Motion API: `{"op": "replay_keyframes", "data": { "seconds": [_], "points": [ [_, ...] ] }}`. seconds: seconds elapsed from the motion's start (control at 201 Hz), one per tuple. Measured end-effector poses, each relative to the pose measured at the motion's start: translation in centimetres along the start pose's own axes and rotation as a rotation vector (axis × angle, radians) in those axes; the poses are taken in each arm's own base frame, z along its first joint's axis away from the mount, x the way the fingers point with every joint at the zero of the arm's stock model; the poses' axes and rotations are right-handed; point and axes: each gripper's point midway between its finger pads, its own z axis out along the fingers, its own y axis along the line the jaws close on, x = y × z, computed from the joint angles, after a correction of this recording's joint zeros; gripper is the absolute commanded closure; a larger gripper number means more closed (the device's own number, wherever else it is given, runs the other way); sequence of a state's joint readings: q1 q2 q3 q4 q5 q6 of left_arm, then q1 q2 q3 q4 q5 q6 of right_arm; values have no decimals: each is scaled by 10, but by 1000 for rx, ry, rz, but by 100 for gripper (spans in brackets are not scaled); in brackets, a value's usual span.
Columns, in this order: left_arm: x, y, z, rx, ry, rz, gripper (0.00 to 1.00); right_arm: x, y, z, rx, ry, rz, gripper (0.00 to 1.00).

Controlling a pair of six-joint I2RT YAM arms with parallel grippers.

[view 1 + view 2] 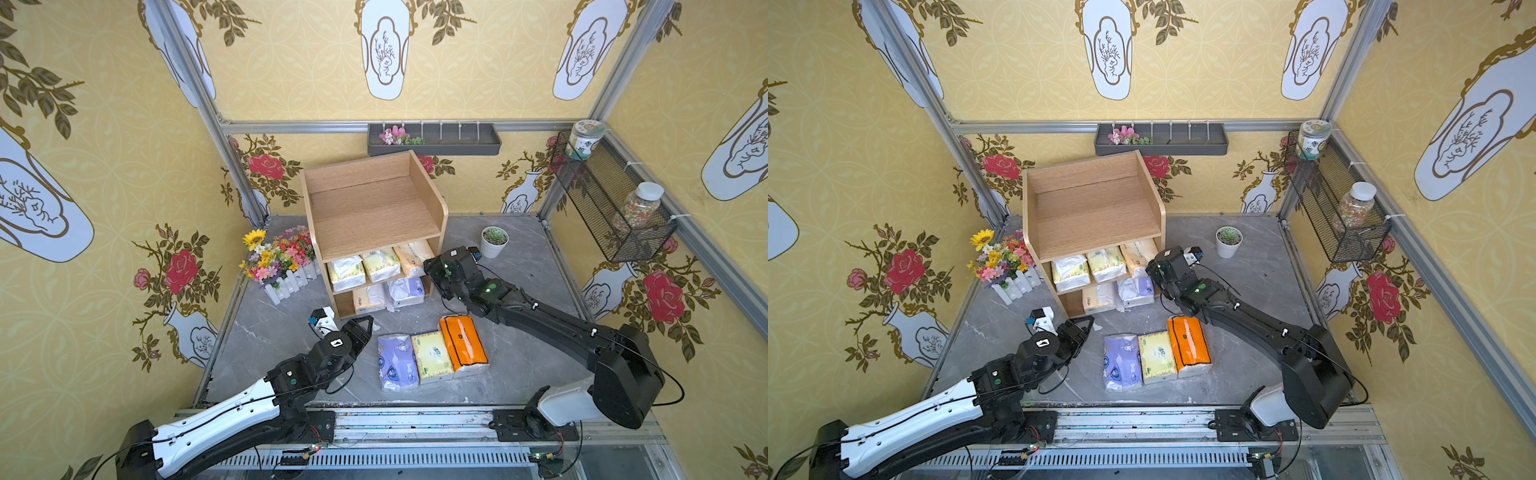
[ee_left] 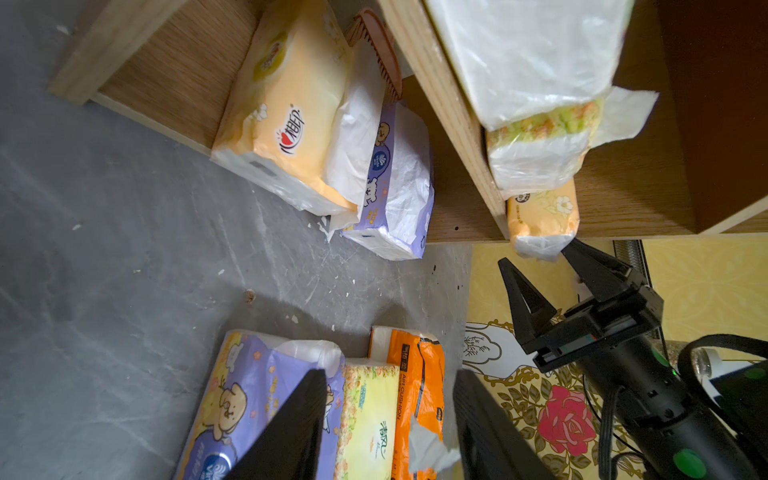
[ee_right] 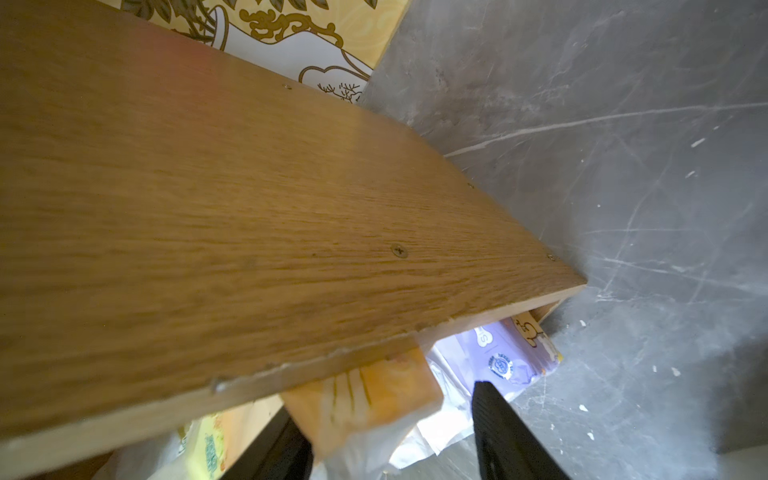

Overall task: Remove the tissue boxes from the shelf
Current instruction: Pick up a box of tissues from the shelf.

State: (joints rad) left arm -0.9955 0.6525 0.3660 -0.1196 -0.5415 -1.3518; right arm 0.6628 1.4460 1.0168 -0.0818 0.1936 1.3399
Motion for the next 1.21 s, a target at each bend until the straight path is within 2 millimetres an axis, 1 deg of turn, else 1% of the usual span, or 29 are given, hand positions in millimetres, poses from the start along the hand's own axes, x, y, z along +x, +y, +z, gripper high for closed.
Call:
{"op": "replay_keyframes", "data": {
  "seconds": [0.204,0.393,0.533,0.603,0.707,0.817,0.911,1.006,1.041,1.155,1.205],
  "points": [
    [0,-3,-1,11,-1,1,45,-4,4,5,-46,-4,39,59],
    [-1,-14,-2,40,4,-9,45,-6,8,5,-67,-9,61,78],
    [0,-19,-3,53,9,-10,45,-6,9,1,-79,-1,65,86],
    [-1,-24,-4,72,9,-15,44,-5,9,-2,-82,4,65,88],
    [-1,-32,-6,107,14,-30,36,-5,8,-10,-83,13,63,91],
    [-2,-45,-7,177,11,-63,26,-4,7,-19,-91,24,63,93],
    [3,-52,0,227,27,-113,15,-3,4,-27,-91,36,62,95],
    [11,-63,8,261,54,-134,9,-1,2,-34,-92,49,55,96],
    [12,-70,11,276,57,-148,8,-1,1,-37,-93,51,52,96],
    [19,-105,20,346,80,-170,4,0,-2,-46,-94,64,47,96],
    [23,-114,25,357,94,-172,4,0,-2,-50,-101,68,46,96]
  ]
}}
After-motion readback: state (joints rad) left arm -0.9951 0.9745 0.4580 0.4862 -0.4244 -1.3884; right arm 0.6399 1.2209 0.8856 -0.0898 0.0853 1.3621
